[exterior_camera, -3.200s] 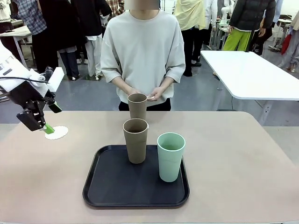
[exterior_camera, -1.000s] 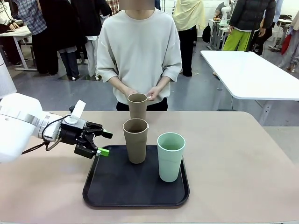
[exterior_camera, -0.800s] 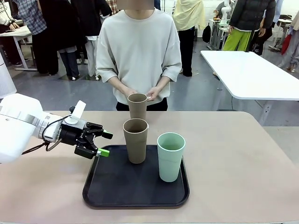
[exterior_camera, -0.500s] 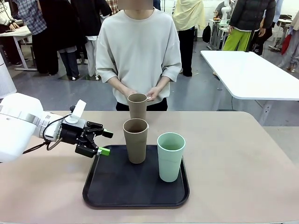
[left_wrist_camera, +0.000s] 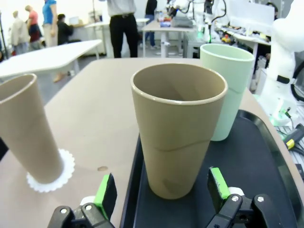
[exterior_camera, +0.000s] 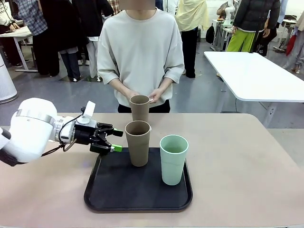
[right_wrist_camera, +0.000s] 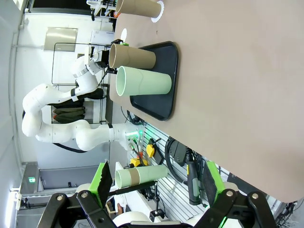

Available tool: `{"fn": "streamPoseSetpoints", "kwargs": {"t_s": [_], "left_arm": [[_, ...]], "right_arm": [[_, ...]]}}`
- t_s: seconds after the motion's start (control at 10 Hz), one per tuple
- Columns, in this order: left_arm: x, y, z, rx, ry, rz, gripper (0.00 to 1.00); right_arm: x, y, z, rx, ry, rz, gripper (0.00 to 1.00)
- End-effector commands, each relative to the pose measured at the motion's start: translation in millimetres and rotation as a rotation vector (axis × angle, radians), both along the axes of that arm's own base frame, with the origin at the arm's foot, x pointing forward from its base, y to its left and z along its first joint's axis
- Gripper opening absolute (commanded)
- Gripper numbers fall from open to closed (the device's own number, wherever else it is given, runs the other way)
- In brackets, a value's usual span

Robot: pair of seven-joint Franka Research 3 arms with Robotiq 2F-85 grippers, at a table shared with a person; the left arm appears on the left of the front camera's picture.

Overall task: Place coasters on the table and set cups on them.
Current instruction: Take one Reusable plastic cup from the Flat Tray and place it on a coaster set by the human.

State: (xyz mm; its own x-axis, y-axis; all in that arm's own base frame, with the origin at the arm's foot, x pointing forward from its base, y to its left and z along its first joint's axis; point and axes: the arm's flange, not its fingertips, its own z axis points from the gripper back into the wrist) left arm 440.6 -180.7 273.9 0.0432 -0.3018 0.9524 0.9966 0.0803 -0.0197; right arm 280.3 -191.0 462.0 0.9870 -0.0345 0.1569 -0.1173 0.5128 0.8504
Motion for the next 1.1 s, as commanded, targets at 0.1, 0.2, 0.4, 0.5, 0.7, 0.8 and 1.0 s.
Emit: {"fn": "streamPoseSetpoints", "kwargs": {"t_s": [0.1, 0.2, 0.4, 0.5, 0.7, 0.8, 1.0], "left_arm": [[8, -8, -10, -0.001, -0.037, -0.039, 1.0], [10, -10, -12, -0.006, -0.051, -0.048, 1.0], [12, -16, -16, -0.026, -0.086, -0.083, 1.0], [10, -19, -22, -0.035, -0.088, -0.098, 1.0], [13, -26, -29, -0.043, -0.076, -0.126, 1.0], [11, -28, -33, -0.04, -0.066, -0.13, 1.0], [12, -36, -37, -0.042, -0.066, -0.14, 1.0]], "right_arm": [[0, 0, 0, 0.004, -0.002, 0.001, 1.0], [0, 0, 0, 0.004, -0.002, 0.001, 1.0], [0, 0, 0, 0.004, -0.002, 0.001, 1.0], [0, 0, 0, 0.004, -0.002, 0.001, 1.0], [0, 0, 0, 0.004, -0.002, 0.001, 1.0], [0, 0, 0, 0.004, -0.002, 0.001, 1.0], [0, 0, 0, 0.004, -0.002, 0.001, 1.0]]}}
